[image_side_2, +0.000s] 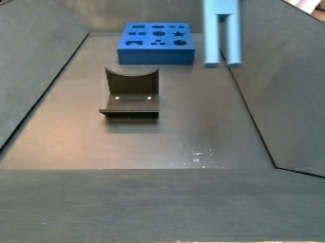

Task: Pick up the square-circle object. Move up. Place the square-circle object on the fixture. Regrasp the square-circle object. Rotate the square-circle object. Move to above the board. Insert the square-circle object.
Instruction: Rotate the square-circle object.

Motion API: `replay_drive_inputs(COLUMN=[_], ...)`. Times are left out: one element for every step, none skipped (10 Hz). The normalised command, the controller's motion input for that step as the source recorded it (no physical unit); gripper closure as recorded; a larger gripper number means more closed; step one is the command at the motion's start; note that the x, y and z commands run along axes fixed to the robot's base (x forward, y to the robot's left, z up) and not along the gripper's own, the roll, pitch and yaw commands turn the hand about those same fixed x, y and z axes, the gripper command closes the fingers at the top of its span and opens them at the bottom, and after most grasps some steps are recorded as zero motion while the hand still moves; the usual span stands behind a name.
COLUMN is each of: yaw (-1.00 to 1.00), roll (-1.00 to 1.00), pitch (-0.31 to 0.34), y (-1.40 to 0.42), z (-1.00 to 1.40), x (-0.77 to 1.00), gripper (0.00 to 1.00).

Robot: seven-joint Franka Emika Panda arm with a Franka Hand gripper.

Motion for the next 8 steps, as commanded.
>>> replay_drive_inputs(yaw=[-0.05, -0.05, -0.05, -0.55, -0.55, -0.54, -0.55, -0.55], roll=[-0.17, -0.16, -0.16, -1.0, -1.0, -1.0, -1.0, -1.0], pitch=[0.005, 0.004, 0.005, 0.044, 0.055, 0.082, 0.107, 0.137], y=[0.03, 0.02, 0.01, 0.0, 0.01, 0.06, 0.04, 0.03], z=[0.07, 0.06, 0.06, 0.0, -0.02, 0.04, 0.05, 0.05], x=[-0.53, -0.33, -0.2, 0.0, 0.03, -0.05, -0.09, -0.07], gripper=[1.0, 1.0, 1.0, 1.0, 1.0, 1.0, 1.0, 1.0])
